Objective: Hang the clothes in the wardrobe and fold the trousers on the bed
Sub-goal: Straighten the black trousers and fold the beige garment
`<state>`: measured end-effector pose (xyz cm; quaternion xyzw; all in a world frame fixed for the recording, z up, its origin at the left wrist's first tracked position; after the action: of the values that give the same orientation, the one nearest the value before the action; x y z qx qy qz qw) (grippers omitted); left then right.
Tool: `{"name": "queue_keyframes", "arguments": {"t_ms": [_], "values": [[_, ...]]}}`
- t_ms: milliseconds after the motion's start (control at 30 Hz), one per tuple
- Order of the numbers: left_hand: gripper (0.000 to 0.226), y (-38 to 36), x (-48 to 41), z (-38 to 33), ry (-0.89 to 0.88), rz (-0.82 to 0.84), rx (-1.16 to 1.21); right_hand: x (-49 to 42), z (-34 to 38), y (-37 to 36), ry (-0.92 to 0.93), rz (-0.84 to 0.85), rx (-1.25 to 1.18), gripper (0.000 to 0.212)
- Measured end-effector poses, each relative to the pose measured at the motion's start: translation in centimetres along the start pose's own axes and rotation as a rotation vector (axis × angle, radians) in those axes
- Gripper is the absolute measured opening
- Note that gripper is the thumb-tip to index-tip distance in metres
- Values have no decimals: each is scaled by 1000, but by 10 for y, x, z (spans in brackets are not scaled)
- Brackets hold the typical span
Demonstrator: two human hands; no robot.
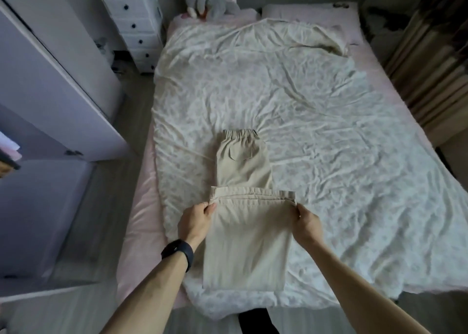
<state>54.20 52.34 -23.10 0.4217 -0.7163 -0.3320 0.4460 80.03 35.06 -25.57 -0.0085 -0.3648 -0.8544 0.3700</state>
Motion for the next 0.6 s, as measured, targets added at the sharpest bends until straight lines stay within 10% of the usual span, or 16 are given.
{"name": "queue_keyframes", "arguments": {"t_ms": [133, 267, 433, 600], "values": [[36, -28, -66, -15, 69, 73, -82, -78, -10, -28, -70, 86, 68, 35], [73, -65, -119, -5, 181, 241, -27, -124, -40, -72, -189, 209, 57, 64], [30, -103, -149, 11, 194, 196, -98, -141, -74, -110, -250, 161, 89, 39], [33, -106, -147, 12, -97, -24, -512, -134, -67, -108, -229, -50, 113, 25]]}}
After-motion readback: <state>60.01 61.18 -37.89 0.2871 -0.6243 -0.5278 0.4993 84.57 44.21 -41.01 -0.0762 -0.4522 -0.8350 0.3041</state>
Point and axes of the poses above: each hand's wrist, its own x-axis away from the middle knuckle, its own y-axis out of the back of the hand, z = x × y, the point moved 3 cm from there along -x, towards the middle knuckle, and after that the axes turned 8 degrees about -x, right-handed, at the moved point
